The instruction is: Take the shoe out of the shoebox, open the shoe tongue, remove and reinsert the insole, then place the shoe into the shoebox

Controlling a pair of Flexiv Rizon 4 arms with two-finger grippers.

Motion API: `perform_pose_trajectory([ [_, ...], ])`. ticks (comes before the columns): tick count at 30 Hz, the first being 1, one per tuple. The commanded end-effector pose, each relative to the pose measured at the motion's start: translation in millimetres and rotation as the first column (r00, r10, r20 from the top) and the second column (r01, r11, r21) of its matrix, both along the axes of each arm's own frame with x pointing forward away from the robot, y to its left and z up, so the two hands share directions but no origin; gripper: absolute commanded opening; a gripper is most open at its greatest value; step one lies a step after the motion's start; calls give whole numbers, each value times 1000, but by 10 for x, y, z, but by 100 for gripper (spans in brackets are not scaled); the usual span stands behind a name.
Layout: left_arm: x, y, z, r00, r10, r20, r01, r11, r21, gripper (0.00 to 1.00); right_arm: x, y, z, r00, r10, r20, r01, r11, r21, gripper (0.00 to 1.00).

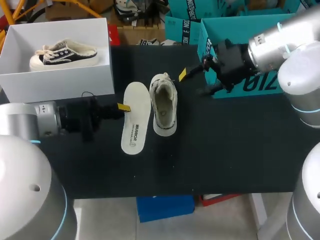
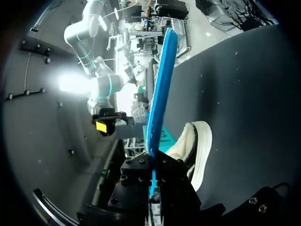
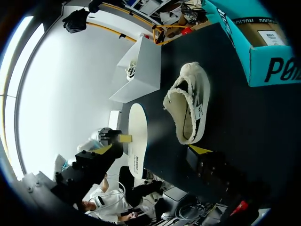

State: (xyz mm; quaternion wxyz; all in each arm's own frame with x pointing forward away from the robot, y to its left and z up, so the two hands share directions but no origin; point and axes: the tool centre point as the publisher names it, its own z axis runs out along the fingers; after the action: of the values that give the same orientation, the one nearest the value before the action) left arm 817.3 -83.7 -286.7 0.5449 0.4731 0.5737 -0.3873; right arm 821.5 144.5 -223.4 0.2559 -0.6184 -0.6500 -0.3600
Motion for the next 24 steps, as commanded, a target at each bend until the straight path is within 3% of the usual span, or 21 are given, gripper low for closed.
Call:
perform_pose_trajectory([
  [1, -94, 82, 97, 1000, 15, -24, -12, 994, 106, 0, -367, -161, 144, 985, -155, 74, 162, 981, -107, 100],
  [11, -157, 103, 60, 999, 6, -36, -3, 994, 109, 0, -684, -283, 316, 930, -363, 59, 368, 911, -185, 100],
  [24, -197, 110, -35, 998, 0, -67, 9, 991, 137, 0, -684, -283, 316, 930, -363, 59, 368, 911, -185, 100],
])
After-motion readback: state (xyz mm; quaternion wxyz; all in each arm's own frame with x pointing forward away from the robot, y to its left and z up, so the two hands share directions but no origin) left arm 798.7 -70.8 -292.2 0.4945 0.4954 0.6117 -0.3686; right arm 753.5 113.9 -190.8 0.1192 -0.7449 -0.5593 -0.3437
